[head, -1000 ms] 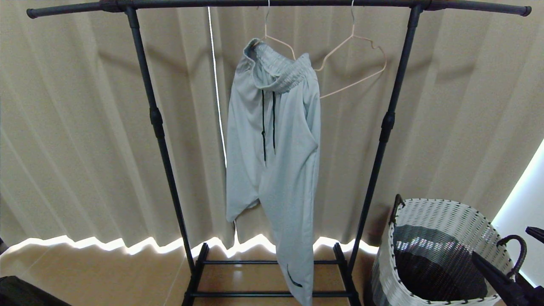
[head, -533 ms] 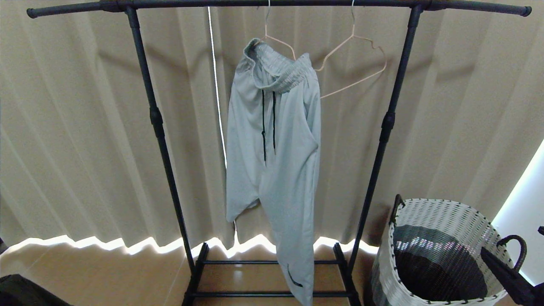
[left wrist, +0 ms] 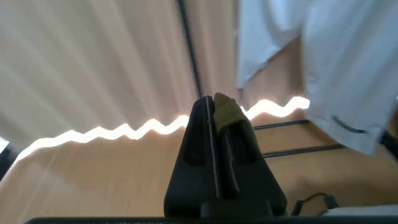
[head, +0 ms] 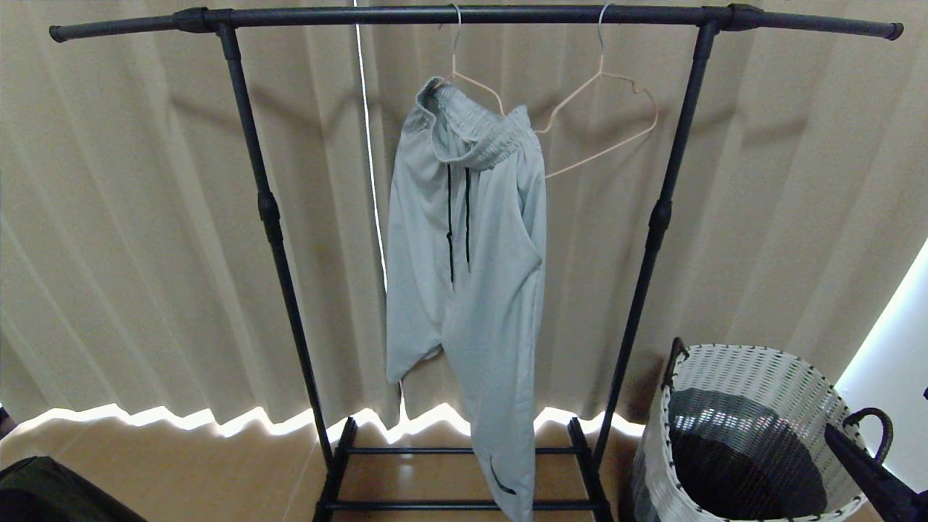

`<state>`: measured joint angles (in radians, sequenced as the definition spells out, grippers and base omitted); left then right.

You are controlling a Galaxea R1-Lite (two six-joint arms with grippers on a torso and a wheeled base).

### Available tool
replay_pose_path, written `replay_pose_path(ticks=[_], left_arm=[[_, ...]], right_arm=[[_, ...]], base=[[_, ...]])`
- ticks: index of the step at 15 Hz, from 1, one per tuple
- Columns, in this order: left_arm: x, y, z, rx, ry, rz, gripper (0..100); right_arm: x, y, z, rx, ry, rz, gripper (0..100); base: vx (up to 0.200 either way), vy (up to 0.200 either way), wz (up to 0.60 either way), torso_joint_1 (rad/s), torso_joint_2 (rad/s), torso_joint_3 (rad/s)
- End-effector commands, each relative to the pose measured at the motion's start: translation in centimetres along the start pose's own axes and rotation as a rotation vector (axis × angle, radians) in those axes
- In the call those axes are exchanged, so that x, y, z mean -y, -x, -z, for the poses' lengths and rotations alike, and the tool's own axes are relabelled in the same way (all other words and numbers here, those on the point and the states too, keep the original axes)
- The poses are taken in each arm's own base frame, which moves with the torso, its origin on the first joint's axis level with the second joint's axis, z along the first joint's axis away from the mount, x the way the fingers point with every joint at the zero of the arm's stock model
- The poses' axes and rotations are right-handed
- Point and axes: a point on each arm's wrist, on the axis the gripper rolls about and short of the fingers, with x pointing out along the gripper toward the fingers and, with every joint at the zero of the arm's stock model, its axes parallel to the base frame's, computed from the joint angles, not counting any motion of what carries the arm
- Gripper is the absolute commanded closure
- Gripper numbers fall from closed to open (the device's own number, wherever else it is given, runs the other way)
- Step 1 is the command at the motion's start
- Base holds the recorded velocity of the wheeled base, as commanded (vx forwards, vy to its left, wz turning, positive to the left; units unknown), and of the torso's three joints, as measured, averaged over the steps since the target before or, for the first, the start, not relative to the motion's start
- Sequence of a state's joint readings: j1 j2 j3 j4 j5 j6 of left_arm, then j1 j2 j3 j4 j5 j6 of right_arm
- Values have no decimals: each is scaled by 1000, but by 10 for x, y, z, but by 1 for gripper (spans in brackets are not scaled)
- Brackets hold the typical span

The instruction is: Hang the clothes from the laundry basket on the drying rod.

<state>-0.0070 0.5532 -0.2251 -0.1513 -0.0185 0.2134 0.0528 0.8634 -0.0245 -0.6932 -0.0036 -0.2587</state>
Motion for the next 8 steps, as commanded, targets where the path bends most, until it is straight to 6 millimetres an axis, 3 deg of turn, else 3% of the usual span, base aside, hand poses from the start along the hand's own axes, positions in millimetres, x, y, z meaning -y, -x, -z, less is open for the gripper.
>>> replay_pose_path(ticks=[1,8], left_arm=[[0,0,1,-4,-1,9,100],[3,9,5,57,-6,74,100]], right_arm=[[0,0,1,-6,1,-1,0],[-1,0,2,-7,1,-2,0]], base=[[0,0,0,32,-119,-271],[0,0,0,168,-484,-290]])
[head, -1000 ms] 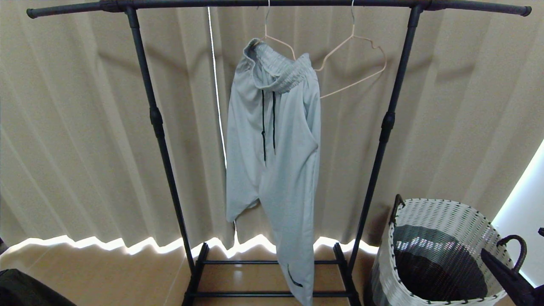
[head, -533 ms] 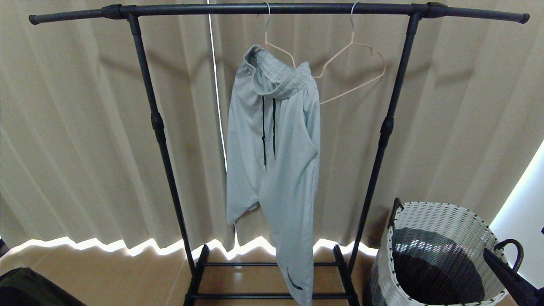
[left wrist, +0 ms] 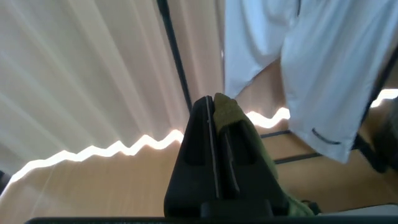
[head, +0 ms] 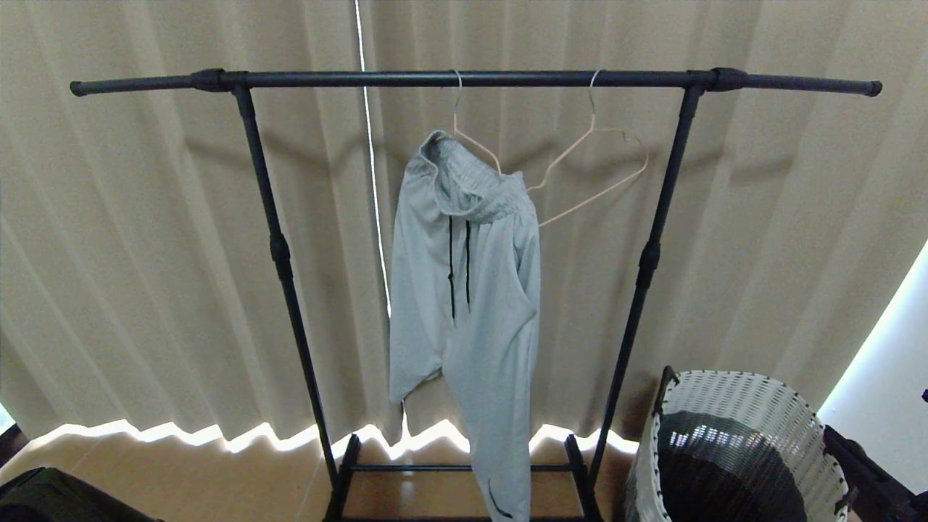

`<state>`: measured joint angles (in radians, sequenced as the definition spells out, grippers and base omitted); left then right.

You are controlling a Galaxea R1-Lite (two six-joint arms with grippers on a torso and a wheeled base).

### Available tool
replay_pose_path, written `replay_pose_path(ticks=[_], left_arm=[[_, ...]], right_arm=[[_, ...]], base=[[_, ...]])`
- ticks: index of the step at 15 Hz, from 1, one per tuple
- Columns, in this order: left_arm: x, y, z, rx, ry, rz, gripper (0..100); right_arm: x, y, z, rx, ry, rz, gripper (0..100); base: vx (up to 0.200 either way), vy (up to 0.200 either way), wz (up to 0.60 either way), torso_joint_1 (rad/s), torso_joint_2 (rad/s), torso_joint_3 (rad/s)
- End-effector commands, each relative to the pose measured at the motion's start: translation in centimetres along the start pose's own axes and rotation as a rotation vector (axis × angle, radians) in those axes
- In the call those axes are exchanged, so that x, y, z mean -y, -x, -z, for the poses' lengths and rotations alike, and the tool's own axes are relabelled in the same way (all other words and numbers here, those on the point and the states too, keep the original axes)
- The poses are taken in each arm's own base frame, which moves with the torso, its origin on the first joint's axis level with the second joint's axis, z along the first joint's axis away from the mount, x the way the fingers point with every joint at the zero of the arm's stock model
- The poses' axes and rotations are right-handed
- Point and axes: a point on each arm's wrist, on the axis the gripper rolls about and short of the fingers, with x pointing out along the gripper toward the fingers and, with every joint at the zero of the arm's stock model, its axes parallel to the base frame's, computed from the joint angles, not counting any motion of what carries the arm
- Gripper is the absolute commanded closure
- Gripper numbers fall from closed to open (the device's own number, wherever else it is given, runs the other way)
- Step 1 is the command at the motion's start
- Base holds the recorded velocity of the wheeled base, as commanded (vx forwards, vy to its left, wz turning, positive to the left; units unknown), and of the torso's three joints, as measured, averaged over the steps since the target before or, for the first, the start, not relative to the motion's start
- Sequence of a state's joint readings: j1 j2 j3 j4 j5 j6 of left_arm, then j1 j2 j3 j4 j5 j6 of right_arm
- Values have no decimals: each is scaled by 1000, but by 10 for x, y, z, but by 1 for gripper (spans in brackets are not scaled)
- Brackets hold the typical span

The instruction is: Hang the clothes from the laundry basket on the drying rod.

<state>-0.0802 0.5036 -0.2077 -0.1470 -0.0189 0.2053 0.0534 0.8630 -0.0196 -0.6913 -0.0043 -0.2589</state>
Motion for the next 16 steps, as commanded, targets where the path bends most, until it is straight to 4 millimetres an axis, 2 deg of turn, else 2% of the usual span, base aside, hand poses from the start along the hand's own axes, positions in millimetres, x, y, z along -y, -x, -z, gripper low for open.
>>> replay_pose_path(ticks=[1,16], left_arm=[[0,2,0,15,-2,10,100],[3,1,4,10,-18,63,100]], right_arm=[[0,0,1,-6,0,-1,0],[-1,0,2,-8,0,-4,0]], base=[[0,0,0,193,-476,-281],[0,0,0,222,-501,-284]])
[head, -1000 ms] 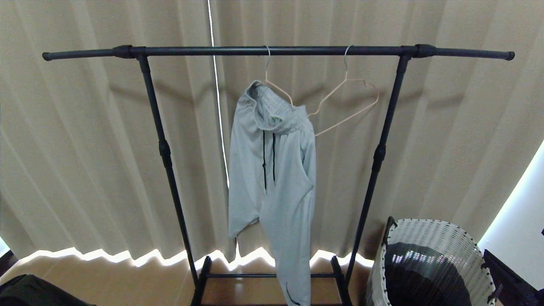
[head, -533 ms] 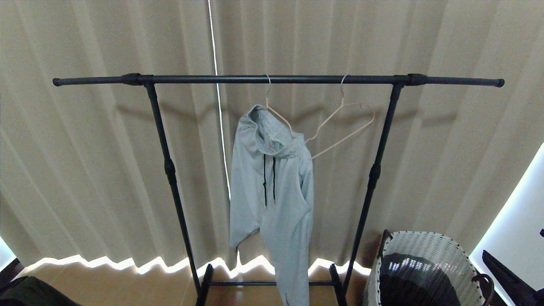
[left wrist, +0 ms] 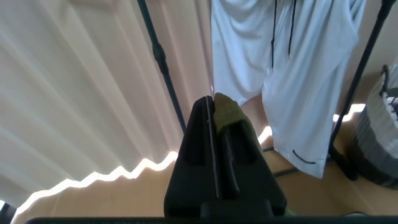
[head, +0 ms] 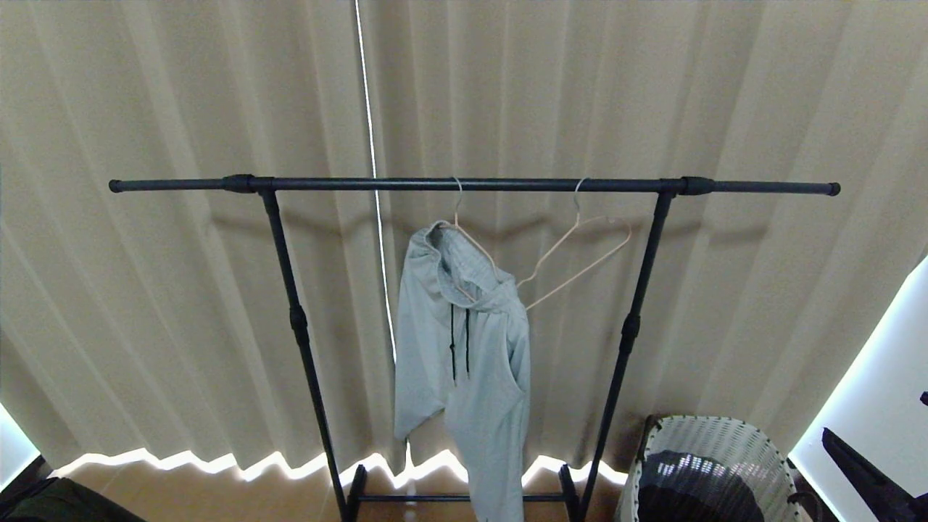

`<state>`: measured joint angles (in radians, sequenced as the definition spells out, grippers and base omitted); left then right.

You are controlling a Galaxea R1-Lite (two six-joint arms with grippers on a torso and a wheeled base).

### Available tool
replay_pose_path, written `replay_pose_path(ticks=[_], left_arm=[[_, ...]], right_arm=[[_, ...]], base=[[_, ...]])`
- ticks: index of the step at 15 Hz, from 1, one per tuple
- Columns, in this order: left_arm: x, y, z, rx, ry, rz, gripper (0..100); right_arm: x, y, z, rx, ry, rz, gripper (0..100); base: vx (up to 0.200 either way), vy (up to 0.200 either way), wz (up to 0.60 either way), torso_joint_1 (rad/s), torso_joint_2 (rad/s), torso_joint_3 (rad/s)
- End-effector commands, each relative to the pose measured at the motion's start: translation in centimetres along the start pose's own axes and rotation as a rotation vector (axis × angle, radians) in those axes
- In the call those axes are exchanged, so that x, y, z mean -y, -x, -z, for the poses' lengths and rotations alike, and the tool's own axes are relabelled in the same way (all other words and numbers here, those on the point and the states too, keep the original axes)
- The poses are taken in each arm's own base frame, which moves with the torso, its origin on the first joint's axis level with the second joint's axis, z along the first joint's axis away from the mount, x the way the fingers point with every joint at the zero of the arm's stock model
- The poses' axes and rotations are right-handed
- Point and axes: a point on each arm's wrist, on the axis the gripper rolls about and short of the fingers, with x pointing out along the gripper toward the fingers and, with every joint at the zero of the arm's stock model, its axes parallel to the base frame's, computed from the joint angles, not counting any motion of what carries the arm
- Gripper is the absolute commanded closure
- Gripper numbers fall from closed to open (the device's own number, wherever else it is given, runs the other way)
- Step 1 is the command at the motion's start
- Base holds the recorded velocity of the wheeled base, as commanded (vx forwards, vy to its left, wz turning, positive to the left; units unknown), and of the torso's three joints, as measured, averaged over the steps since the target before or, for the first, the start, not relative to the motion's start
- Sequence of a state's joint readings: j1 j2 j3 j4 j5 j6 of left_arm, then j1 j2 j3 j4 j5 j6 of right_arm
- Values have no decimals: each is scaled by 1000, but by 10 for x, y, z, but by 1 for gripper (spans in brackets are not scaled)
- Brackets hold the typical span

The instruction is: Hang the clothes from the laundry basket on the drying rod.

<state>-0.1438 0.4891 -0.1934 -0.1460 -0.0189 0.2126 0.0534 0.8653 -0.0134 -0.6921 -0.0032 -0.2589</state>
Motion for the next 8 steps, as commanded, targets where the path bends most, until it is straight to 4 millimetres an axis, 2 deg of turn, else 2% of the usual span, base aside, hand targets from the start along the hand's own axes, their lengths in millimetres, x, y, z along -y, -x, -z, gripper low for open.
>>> replay_pose_path(ticks=[1,3,8], left_arm=[[0,0,0,-2,1,2,100],[0,0,1,-5,2,2,100],[0,0,1,-5,2,2,100]], right_arm=[[0,0,1,-2,1,-3,0],[0,0,1,-2,1,-3,0],[0,1,1,-1,1,-2,0]], base=[[0,0,0,173,-364,-203],[0,0,0,78,-163,-85],[200,0,0,17,-31,-8]])
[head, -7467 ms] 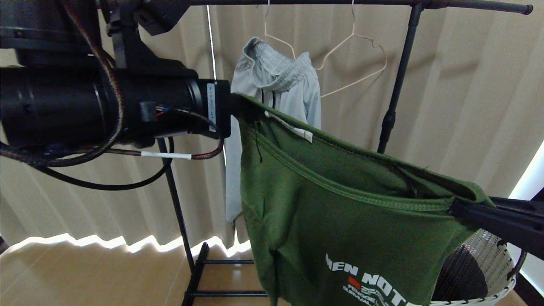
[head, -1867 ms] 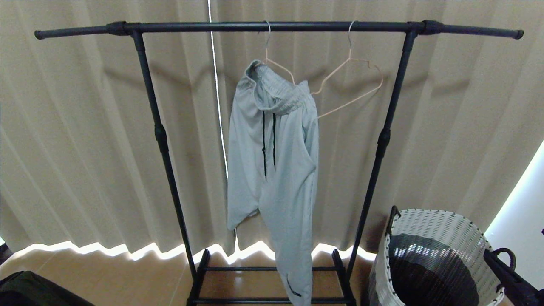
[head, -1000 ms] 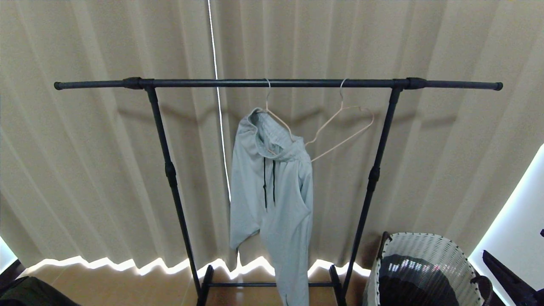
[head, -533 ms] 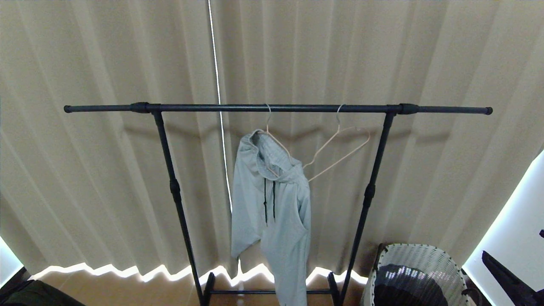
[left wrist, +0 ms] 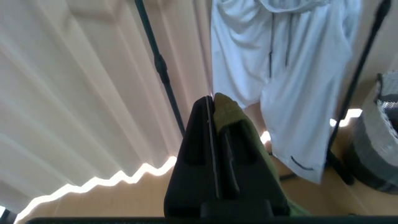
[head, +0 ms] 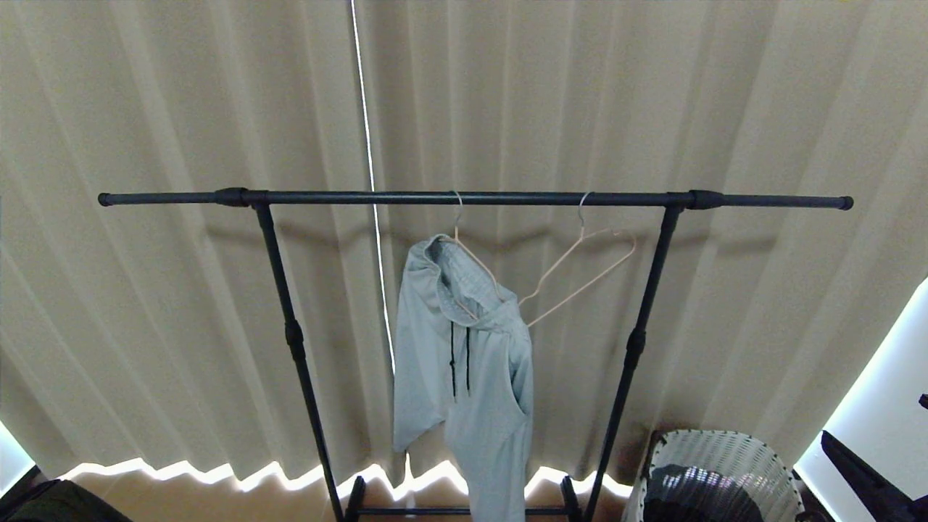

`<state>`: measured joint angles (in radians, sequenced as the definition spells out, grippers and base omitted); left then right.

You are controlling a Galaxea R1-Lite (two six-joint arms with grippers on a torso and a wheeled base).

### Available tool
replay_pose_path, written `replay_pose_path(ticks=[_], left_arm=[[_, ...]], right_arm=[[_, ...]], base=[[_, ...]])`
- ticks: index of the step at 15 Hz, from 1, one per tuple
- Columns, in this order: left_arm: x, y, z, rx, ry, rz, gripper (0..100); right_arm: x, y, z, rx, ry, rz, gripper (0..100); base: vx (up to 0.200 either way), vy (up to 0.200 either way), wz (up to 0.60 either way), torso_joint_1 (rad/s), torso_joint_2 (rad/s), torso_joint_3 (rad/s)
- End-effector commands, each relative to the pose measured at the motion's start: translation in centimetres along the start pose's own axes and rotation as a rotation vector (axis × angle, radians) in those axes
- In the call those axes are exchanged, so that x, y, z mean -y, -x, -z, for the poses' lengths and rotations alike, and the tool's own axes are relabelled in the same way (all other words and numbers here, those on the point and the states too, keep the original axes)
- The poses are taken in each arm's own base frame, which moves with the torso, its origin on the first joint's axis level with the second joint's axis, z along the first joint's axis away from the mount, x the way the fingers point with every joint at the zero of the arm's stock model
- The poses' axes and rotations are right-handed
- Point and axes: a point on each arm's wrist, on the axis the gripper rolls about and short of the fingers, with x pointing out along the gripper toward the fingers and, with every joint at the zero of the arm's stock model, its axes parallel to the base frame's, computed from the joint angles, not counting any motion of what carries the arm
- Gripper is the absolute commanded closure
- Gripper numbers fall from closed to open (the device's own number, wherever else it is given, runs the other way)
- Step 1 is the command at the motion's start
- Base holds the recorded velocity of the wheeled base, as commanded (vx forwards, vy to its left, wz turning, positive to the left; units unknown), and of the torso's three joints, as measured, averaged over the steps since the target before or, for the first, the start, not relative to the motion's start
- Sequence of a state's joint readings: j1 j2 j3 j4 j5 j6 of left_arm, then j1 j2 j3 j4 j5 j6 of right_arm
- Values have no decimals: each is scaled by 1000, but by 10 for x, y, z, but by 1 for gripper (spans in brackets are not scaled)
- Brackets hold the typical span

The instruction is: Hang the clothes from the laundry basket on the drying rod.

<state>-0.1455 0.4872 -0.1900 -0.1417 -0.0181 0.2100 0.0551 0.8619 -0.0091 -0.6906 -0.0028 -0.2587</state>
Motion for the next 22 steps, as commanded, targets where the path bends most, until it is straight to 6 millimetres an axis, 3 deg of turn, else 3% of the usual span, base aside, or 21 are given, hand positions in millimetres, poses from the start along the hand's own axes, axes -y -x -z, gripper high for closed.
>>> replay_pose_path(ticks=[1,4,13,22], left_arm=[[0,0,0,-1,-2,1,100],[0,1,0,7,-2,-1,100],[0,1,1,6,-4,1,100],[0,1,2,4,-5,1,100]], right_arm=[[0,0,0,1,1,0,0],[0,0,0,1,1,0,0],[0,0,0,2,1,1,0],[0,0,0,2,1,1,0]], base=[[200,0,0,22,7,-2],[200,0,0,4,4,-1],[0,0,0,0,0,0],[0,200,0,1,2,1]])
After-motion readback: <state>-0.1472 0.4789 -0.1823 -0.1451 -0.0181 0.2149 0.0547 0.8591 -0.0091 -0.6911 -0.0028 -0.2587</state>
